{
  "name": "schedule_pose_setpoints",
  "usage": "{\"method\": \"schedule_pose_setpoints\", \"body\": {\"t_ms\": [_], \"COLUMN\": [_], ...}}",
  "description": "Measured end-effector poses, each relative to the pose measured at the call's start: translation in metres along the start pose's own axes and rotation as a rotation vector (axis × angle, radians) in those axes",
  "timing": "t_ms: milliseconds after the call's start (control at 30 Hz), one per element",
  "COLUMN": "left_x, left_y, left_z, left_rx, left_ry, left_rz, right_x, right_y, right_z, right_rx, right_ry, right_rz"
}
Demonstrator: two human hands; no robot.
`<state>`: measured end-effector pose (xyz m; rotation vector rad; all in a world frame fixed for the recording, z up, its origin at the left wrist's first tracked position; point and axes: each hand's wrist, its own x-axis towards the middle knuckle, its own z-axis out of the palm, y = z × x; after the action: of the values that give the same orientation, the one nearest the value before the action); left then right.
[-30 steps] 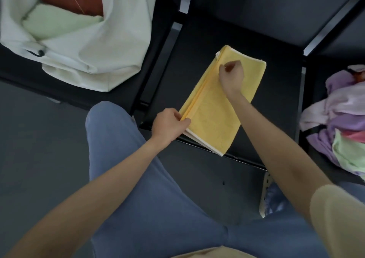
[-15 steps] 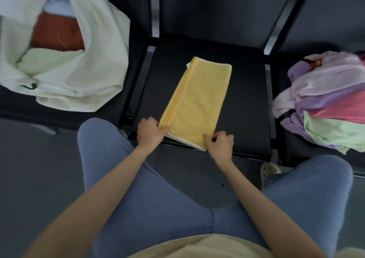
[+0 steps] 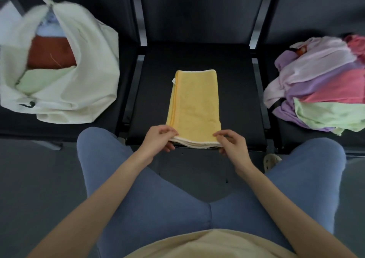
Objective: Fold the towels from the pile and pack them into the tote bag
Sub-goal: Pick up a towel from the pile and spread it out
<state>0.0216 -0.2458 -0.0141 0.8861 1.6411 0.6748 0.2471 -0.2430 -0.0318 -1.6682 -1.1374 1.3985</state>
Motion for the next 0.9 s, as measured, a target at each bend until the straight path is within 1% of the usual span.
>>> {"method": "schedule_pose_setpoints", "body": {"t_ms": [67, 167, 233, 300, 367, 433, 533, 600, 633, 700, 767, 833, 900], "left_x": [-0.001, 0.005, 0.014, 0.028, 0.045, 0.062, 0.084, 0.091, 0.094, 0.094, 0.090, 0.088, 0.086], "left_y": [0.008, 0.020, 0.028, 0.033, 0.037, 0.040, 0.038, 0.035, 0.032, 0.025, 0.017, 0.010, 0.003], "left_z": [-0.001, -0.003, -0.001, 0.004, 0.011, 0.019, 0.030, 0.036, 0.038, 0.040, 0.036, 0.028, 0.019], "left_rx": [-0.129, -0.443, -0.641, -0.778, -0.841, -0.827, -0.751, -0.650, -0.557, -0.273, 0.090, 0.492, 0.840], "left_ry": [-0.042, -0.096, -0.109, -0.078, -0.018, 0.050, 0.140, 0.177, 0.181, 0.154, 0.102, 0.035, -0.054], "left_rz": [-0.066, -0.151, -0.157, -0.144, -0.137, -0.142, -0.164, -0.158, -0.117, 0.044, 0.231, 0.428, 0.565], "right_x": [0.004, 0.017, 0.028, 0.039, 0.052, 0.065, 0.086, 0.095, 0.098, 0.100, 0.097, 0.091, 0.088], "right_y": [-0.003, -0.011, -0.021, -0.033, -0.043, -0.049, -0.046, -0.042, -0.039, -0.035, -0.030, -0.024, -0.015], "right_z": [-0.008, -0.013, -0.014, -0.012, -0.006, 0.003, 0.016, 0.023, 0.025, 0.029, 0.028, 0.023, 0.017], "right_rx": [0.110, 0.331, 0.461, 0.552, 0.603, 0.625, 0.541, 0.455, 0.406, 0.267, 0.056, -0.257, -0.592], "right_ry": [-0.008, 0.010, 0.025, 0.023, 0.017, 0.030, 0.092, 0.119, 0.118, 0.080, 0.028, -0.062, -0.174], "right_rz": [0.092, 0.235, 0.272, 0.261, 0.254, 0.276, 0.316, 0.328, 0.323, 0.271, 0.141, -0.056, -0.253]}}
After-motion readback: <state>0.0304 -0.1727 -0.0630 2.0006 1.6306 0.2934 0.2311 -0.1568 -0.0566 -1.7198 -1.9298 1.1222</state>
